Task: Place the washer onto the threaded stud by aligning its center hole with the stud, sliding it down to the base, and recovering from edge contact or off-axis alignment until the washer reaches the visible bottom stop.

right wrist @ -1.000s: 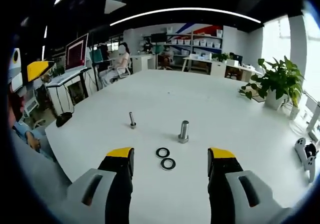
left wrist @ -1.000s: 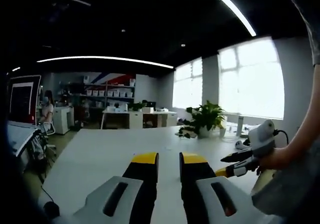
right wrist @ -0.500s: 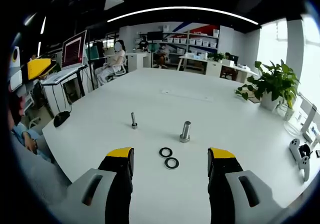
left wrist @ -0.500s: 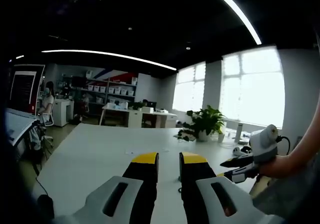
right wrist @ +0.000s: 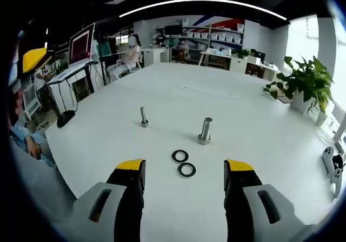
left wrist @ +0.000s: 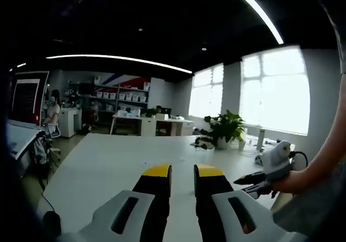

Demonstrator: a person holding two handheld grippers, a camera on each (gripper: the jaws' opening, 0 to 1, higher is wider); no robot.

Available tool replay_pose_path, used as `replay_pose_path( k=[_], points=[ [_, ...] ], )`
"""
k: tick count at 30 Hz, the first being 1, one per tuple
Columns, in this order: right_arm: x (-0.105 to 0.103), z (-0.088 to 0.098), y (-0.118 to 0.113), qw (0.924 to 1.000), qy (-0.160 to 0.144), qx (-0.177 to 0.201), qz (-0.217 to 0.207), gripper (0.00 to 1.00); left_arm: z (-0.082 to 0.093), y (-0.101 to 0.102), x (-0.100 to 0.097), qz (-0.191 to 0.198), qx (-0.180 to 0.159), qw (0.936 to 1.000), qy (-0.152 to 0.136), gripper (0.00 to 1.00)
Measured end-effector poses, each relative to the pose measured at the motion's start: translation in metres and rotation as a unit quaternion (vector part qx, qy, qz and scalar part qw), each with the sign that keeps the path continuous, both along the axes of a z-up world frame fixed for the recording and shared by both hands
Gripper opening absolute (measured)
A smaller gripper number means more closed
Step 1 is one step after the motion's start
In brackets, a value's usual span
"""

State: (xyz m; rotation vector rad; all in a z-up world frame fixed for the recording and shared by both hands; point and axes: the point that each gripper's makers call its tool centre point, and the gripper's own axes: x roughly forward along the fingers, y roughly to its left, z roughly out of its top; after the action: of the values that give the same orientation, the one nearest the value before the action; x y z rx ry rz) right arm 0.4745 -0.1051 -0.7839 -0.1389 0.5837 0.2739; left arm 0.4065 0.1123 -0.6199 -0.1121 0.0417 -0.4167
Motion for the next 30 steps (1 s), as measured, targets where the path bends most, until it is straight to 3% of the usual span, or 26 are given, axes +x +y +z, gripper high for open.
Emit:
replay_pose_path(
  k=[9,30],
  points=[
    [0.008,-0.019,-0.012,0.9998,0.009,0.009,-0.016,0.60,-0.001,-0.002,0.000,-0.002,0.008,1.0000,-0.003,0.14],
    [0.025,-0.048,-0.001,0.9995,0.003,0.031,-0.008,0.55,-0.010,0.001,0.002,0.007,0.036,0.9993,0.010,0.16]
  ],
)
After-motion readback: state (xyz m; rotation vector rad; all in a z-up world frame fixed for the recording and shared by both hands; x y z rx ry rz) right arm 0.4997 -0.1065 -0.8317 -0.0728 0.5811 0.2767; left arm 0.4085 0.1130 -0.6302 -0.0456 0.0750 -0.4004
